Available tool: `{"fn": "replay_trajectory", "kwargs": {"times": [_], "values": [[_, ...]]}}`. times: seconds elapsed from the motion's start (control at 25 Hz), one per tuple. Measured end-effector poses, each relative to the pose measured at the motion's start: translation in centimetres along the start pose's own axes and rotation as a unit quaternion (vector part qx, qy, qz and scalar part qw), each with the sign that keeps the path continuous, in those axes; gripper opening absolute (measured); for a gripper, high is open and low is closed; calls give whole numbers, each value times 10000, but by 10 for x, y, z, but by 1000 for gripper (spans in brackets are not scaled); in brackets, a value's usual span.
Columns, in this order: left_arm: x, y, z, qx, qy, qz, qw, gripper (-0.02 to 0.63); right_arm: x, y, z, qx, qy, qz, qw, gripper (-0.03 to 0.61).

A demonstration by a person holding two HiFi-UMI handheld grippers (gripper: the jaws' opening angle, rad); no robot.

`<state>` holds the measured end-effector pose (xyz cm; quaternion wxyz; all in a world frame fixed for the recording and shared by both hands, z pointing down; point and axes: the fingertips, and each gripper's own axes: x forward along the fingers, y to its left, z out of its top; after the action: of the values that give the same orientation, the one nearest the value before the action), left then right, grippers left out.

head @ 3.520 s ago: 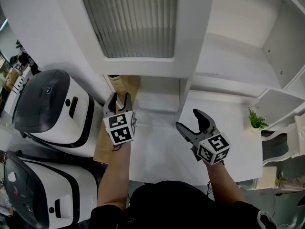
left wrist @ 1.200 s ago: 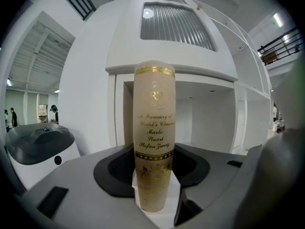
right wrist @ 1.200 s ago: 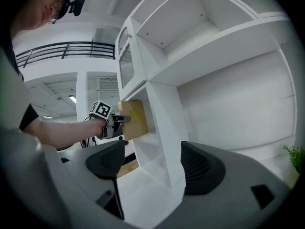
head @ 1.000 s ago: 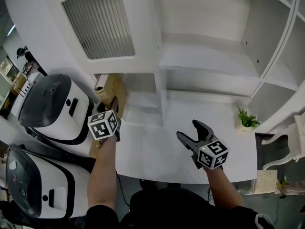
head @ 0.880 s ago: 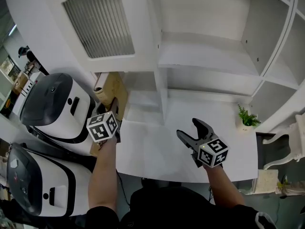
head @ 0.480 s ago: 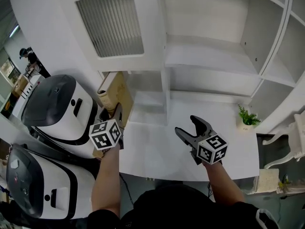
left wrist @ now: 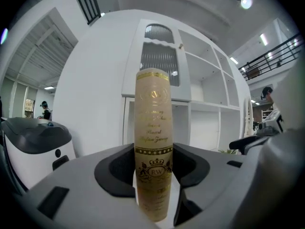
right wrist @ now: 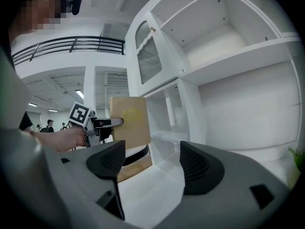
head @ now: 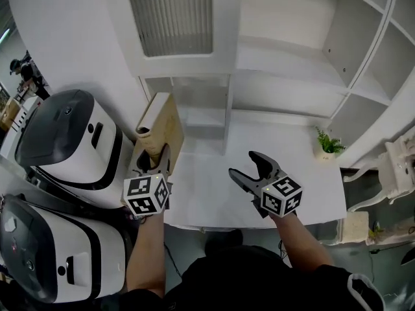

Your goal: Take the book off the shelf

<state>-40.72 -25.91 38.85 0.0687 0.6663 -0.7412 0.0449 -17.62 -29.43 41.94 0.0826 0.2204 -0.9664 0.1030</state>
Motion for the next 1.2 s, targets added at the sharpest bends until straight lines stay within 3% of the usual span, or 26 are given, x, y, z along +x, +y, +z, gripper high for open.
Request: {"fn": "replay_trajectory", "kwargs": {"times": [0.32, 0.68, 0.96, 1.2], "values": [[-16, -33, -34, -29, 126, -553, 9984, 202, -28, 10, -15, 13, 111, -411, 9991, 371], [-17, -95, -81, -198, 560, -1014, 9931, 202, -61, -6, -34, 264, 53, -631, 9976, 336], [2, -166, -97, -95, 803, -1136, 9902, 202, -93, -52, -48, 504, 27, -626, 9968, 289], [39, -260, -104, -138, 920, -1183, 9886, 204, -145, -119, -62, 598, 90, -536, 9967, 230]]}}
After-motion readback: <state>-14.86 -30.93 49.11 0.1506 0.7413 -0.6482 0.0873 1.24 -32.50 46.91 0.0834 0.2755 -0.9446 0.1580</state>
